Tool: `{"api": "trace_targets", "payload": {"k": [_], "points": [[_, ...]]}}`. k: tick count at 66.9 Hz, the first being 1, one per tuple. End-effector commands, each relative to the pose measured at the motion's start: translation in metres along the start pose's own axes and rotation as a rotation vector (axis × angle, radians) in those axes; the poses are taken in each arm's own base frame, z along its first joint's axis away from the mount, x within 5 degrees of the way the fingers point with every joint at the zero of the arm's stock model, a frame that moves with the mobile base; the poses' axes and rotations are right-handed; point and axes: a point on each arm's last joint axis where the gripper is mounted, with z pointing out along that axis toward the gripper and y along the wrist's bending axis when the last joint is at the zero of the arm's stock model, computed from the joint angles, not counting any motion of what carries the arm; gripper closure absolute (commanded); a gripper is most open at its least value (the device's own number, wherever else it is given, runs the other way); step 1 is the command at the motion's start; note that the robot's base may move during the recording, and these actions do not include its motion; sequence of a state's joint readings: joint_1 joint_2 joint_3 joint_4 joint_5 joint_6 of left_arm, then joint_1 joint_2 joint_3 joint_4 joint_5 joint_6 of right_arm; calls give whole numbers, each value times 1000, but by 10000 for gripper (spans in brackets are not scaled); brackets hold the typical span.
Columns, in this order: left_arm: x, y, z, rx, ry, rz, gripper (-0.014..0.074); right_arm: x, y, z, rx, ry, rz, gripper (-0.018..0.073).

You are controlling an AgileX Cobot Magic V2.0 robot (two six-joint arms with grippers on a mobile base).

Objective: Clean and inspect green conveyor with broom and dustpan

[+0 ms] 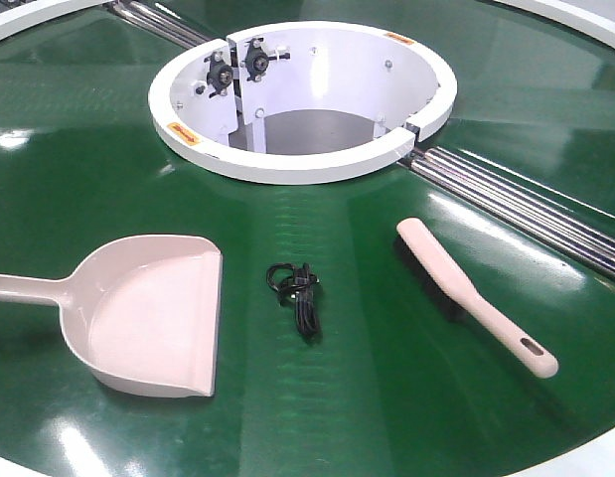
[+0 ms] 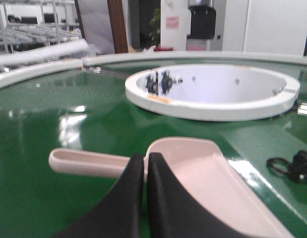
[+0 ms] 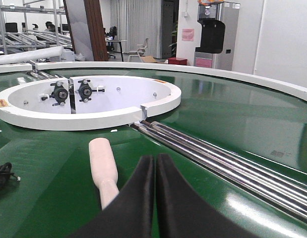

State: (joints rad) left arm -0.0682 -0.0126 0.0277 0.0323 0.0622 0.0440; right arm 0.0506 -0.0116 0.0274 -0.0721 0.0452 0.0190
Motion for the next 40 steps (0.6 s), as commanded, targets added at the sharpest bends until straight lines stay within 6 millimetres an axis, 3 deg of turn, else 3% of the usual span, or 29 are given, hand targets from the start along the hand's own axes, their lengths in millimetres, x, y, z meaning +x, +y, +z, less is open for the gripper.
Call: {"api": "trace_targets", "payload": {"k": [1,10,23,30,40], "points": [[-25,2,-4,-12,-165,-10,603,-6,0,-1,-2,-76,-9,568],[-63,5,-9,-17,-215,-6,603,-6,0,-1,-2,-76,-9,568],[-112,9,7,-11,-37,-5,603,-6,0,-1,-2,-76,-9,568],[-118,10,27,-2,118,-5,603,-6,0,-1,-2,-76,-9,568],[-104,9,49,11,326,-8,603,-6,0,-1,-2,-76,-9,568]]}}
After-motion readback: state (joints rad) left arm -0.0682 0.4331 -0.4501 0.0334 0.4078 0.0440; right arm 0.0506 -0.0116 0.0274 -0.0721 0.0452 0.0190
